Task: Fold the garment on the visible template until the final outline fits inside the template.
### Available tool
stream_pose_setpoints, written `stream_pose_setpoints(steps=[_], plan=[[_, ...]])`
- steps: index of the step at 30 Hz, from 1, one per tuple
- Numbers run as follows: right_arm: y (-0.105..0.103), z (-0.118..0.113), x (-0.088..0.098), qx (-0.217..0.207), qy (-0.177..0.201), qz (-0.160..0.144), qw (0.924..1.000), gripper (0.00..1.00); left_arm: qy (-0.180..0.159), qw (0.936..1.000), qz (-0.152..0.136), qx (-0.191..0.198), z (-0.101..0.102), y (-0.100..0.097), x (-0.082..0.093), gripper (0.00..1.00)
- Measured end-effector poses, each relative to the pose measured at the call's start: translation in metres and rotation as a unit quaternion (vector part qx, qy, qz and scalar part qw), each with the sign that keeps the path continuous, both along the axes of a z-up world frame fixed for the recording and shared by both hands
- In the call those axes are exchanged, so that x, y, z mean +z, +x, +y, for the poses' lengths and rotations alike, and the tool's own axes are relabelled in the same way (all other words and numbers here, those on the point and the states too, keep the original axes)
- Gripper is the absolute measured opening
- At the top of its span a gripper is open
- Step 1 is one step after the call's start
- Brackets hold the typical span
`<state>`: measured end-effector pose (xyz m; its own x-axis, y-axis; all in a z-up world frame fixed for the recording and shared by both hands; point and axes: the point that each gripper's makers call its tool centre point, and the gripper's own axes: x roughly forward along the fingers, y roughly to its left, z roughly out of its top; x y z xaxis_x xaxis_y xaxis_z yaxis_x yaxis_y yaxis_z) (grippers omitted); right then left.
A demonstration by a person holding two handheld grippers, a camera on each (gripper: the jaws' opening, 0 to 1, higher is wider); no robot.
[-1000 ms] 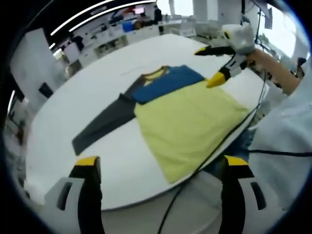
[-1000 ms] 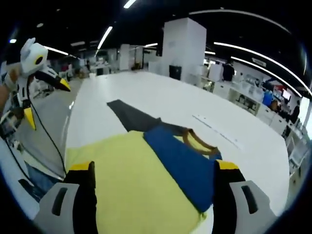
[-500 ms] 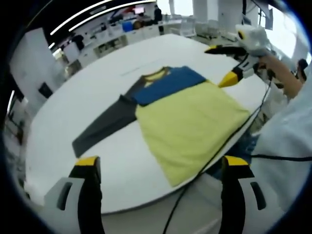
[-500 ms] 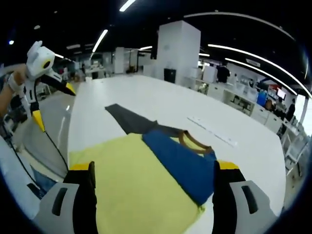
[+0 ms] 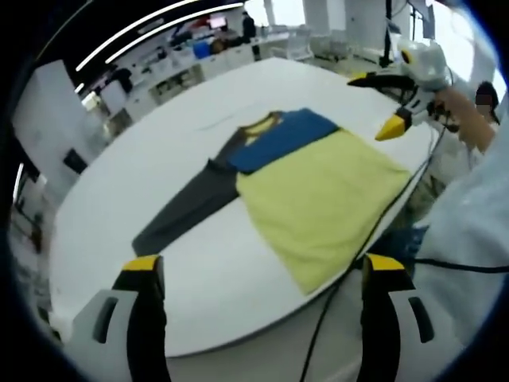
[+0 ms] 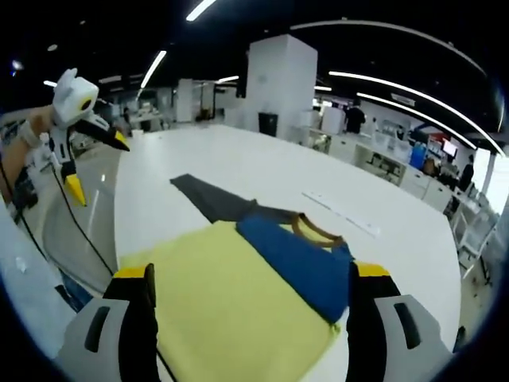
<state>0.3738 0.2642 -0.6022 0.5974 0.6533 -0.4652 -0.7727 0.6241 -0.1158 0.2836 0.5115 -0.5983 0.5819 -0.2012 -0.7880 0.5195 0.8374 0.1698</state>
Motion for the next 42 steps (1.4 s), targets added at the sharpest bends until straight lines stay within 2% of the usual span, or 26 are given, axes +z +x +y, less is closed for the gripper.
stream_pose_setpoints(steps=[6, 19, 24, 30, 42], plan=[[-0.010, 0.004, 0.002, -0.017, -0.001, 0.002, 0.9999, 1.00, 0.007, 0.9998, 0.010, -0.016, 0.013, -0.001, -0.001, 1.00], [-0.024, 0.019, 0.008, -0.052, -0.008, 0.002, 0.9986, 1.00, -0.006, 0.9990, -0.002, -0.043, 0.049, 0.016, 0.008, 1.00], [-0.032, 0.023, 0.008, -0.064, -0.015, 0.007, 0.9978, 1.00, -0.004, 0.9991, 0.000, -0.041, 0.068, 0.019, 0.005, 1.00], [-0.036, 0.029, 0.014, -0.076, -0.026, -0.004, 0.9968, 1.00, -0.008, 0.9990, -0.004, -0.044, 0.087, 0.022, 0.003, 1.00], [-0.052, 0.033, 0.017, -0.105, -0.013, -0.002, 0.9944, 1.00, -0.014, 0.9990, -0.011, -0.041, 0.115, 0.025, -0.001, 1.00]])
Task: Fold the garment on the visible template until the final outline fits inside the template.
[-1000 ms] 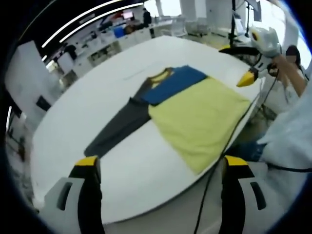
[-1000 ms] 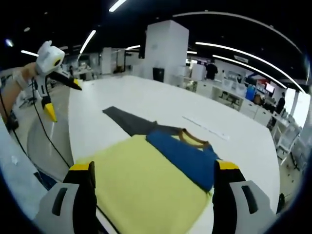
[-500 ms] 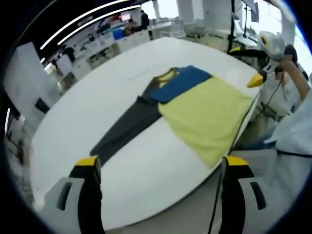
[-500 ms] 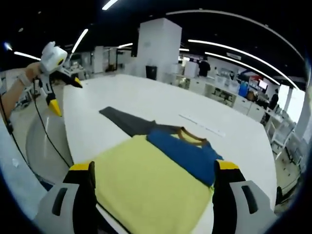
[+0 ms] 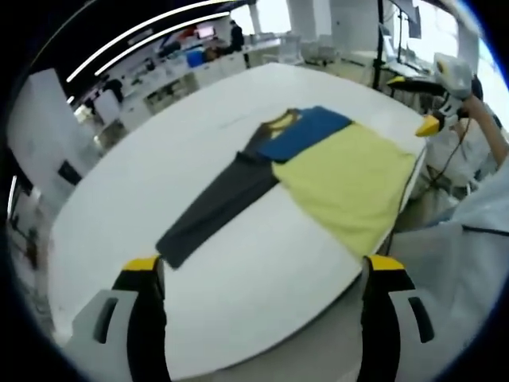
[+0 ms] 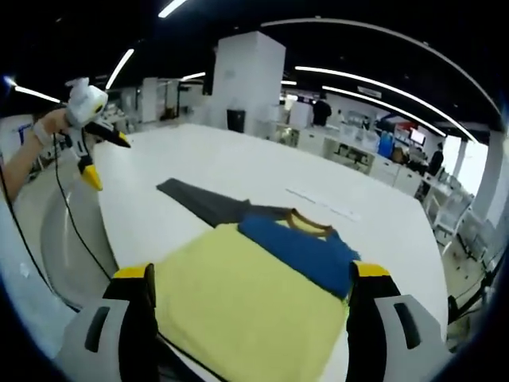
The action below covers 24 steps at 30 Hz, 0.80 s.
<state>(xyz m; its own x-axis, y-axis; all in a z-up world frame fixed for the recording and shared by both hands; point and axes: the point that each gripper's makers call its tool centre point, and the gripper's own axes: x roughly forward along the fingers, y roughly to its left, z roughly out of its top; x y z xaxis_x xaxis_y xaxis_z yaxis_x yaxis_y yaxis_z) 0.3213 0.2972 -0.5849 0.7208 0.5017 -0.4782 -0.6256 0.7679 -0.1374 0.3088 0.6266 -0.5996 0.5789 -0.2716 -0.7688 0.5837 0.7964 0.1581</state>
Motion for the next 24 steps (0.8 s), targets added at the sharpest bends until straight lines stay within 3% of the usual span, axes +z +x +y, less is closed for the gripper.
stream_pose_setpoints(steps=[10, 15, 24], plan=[[-0.014, -0.009, -0.001, -0.023, -0.002, 0.005, 0.9997, 1.00, 0.001, 0.9999, 0.008, 0.007, 0.021, 0.006, -0.010, 0.99], [-0.019, -0.013, -0.002, -0.034, 0.003, 0.010, 0.9994, 1.00, -0.036, 0.9993, -0.002, 0.005, 0.021, 0.018, -0.006, 0.99], [-0.019, -0.011, -0.002, -0.038, 0.006, 0.012, 0.9992, 1.00, -0.033, 0.9988, -0.015, 0.034, 0.046, 0.042, -0.016, 0.97]])
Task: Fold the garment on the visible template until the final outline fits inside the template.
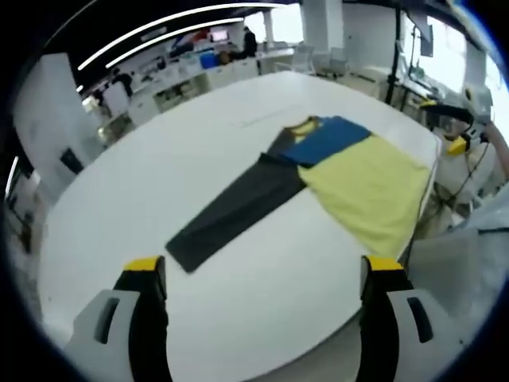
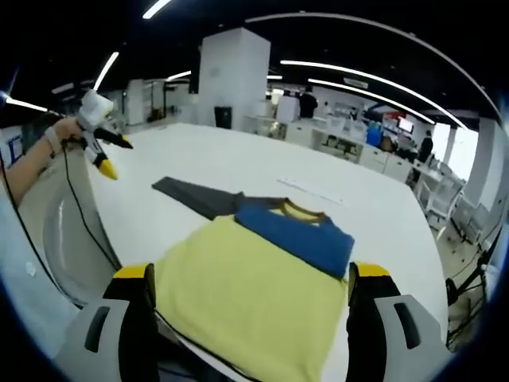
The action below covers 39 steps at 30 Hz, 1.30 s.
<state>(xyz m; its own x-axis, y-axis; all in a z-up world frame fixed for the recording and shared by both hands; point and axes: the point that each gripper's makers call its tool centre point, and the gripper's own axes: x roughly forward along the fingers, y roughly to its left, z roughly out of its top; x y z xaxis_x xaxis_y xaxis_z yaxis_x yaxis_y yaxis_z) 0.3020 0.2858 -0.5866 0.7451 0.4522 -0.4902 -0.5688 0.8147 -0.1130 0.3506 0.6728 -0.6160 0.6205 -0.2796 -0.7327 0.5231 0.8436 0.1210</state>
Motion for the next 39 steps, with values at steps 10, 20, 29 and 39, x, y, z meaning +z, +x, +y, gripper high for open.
stream_pose_setpoints(steps=[10, 20, 29, 39], plan=[[0.000, 0.002, -0.005, 0.003, -0.002, 0.010, 0.9999, 1.00, -0.037, 0.9987, 0.012, 0.031, 0.018, 0.017, -0.020, 0.94], [0.003, 0.000, -0.008, -0.003, 0.000, 0.014, 0.9999, 1.00, -0.075, 0.9957, -0.002, 0.053, 0.027, 0.035, -0.022, 0.84], [0.005, -0.002, -0.013, -0.008, 0.001, 0.020, 0.9998, 1.00, -0.074, 0.9952, -0.007, 0.063, 0.039, 0.055, -0.032, 0.70], [0.007, -0.001, -0.015, -0.010, 0.002, 0.027, 0.9996, 1.00, -0.061, 0.9947, 0.006, 0.082, 0.052, 0.068, -0.047, 0.59]])
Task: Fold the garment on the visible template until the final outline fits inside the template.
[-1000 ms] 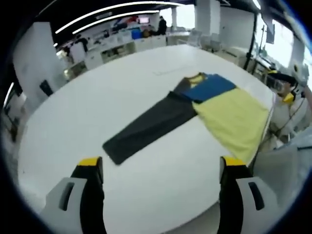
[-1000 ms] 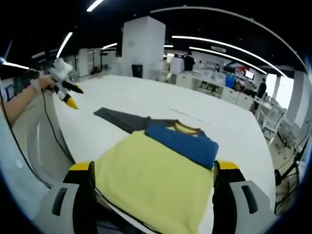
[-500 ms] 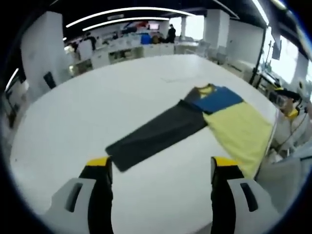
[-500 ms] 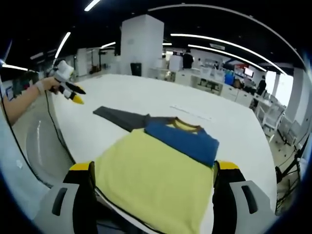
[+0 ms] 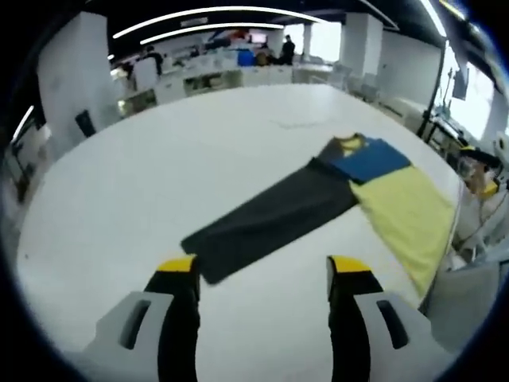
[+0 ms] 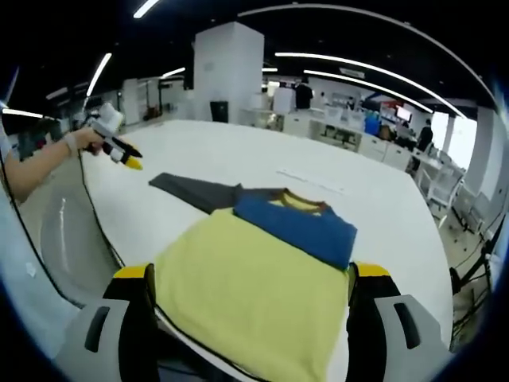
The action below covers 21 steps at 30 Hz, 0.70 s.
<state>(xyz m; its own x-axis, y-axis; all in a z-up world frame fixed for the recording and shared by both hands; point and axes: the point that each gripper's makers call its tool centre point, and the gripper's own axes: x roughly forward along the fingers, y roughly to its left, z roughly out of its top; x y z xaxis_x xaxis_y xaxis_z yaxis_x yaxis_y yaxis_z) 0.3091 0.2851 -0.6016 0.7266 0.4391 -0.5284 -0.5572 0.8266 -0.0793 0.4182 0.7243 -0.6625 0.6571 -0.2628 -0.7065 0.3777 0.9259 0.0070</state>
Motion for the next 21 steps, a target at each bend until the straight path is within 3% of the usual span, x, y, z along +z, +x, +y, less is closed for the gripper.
stream_pose_setpoints(steps=[10, 17, 21], plan=[[-0.002, 0.000, -0.003, -0.005, -0.002, 0.008, 1.0000, 1.00, 0.017, 0.9997, 0.012, 0.015, 0.015, 0.012, -0.018, 0.48], [-0.004, -0.003, -0.002, -0.010, -0.006, 0.010, 0.9999, 1.00, -0.010, 0.9987, 0.018, 0.046, 0.023, 0.020, -0.027, 0.39], [-0.004, -0.002, 0.001, -0.010, -0.009, 0.008, 0.9999, 1.00, -0.006, 0.9991, 0.010, 0.040, 0.025, 0.028, -0.028, 0.35]])
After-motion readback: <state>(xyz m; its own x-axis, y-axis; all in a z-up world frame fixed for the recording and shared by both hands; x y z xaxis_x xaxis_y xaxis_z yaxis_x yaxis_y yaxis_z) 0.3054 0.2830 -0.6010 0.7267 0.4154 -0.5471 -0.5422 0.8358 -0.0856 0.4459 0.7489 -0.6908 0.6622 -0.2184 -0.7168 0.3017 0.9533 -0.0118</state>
